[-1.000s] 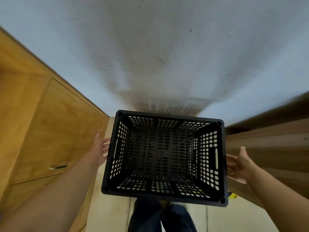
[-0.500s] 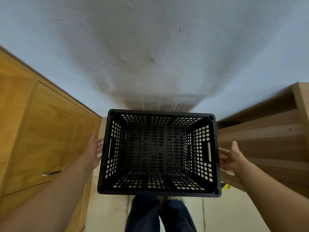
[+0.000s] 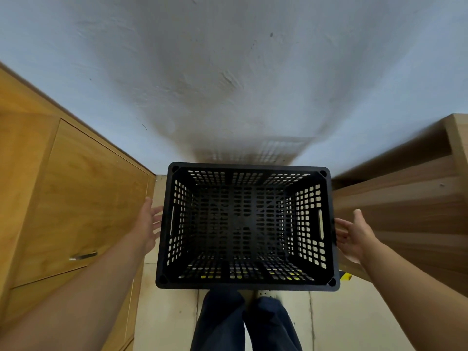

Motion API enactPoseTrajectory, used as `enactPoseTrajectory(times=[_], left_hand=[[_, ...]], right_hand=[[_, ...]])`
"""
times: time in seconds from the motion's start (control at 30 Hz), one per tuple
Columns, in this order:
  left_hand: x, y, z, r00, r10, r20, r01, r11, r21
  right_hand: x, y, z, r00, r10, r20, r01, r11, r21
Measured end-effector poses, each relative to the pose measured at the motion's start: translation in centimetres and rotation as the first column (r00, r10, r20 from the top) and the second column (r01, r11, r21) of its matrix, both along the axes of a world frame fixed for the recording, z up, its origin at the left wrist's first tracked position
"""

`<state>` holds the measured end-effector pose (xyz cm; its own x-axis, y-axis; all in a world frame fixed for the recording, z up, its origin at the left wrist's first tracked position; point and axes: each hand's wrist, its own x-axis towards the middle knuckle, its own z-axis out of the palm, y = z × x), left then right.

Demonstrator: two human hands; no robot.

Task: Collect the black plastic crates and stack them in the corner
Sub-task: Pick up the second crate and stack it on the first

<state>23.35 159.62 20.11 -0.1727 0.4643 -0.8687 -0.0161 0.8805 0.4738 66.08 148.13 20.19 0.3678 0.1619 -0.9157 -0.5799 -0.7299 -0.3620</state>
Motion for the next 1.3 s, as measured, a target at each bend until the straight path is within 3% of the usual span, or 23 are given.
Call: enactPoseTrajectory(times=[0.17,0.37,0.47,0.53,0.6,0.7,0.77,0.87,1.03,1.17,1.3], left_hand=[[0.0,-0.8,-0.3,0.998,-0.049,-0.045,0.05,0.998,0.035],[1.0,-2.7,-0.2,0.954,-0.274,-0.12,0.287,0.951,0.113],[0.8,-4.5,-0.9,0.909,-0.325,-0.261,0.375,0.911,0.17],[0.2,-6.5,-1.9,0.805,-0.424,-0.415,0.526,0.834,0.168],[-0.5,-8.6,-3.3,0.692,-0.509,-0.511,0.642,0.759,0.113],[0.0,-10.9,-4.7,0.664,-0.525,-0.533,0.624,0.782,0.008],[0.4,-11.7,-5.1,0.611,-0.51,-0.605,0.638,0.77,-0.004],[-0.4,-12.2,-6.7,0.484,-0.521,-0.703,0.712,0.702,-0.029],[-1.2,-12.2,-7.7,0.482,-0.522,-0.704,0.715,0.698,-0.029],[-1.0,-12.7,-7.9,0.455,-0.496,-0.74,0.728,0.685,-0.011],[-1.0,-12.5,-8.8,0.512,-0.418,-0.75,0.676,0.735,0.052]], right_hand=[[-0.3,-0.7,-0.2,0.992,0.112,0.061,-0.112,0.994,-0.005],[-0.7,-2.2,-0.7,0.9,0.408,0.152,-0.405,0.913,-0.048],[-1.3,-3.7,-1.5,0.838,0.522,0.162,-0.52,0.852,-0.058],[-2.3,-4.9,-1.6,0.787,0.567,0.243,-0.57,0.819,-0.066],[-4.0,-6.3,-1.7,0.689,0.63,0.358,-0.641,0.76,-0.104],[-5.5,-8.8,-3.1,0.416,0.771,0.482,-0.77,0.581,-0.264],[-5.8,-9.9,-4.4,0.311,0.802,0.511,-0.776,0.525,-0.351],[-6.5,-10.5,-5.9,0.232,0.783,0.577,-0.754,0.52,-0.402],[-7.6,-10.2,-7.0,0.148,0.796,0.587,-0.665,0.519,-0.537],[-7.5,-10.2,-7.1,0.126,0.801,0.585,-0.669,0.504,-0.546],[-7.6,-10.5,-7.6,0.057,0.828,0.558,-0.643,0.457,-0.614]])
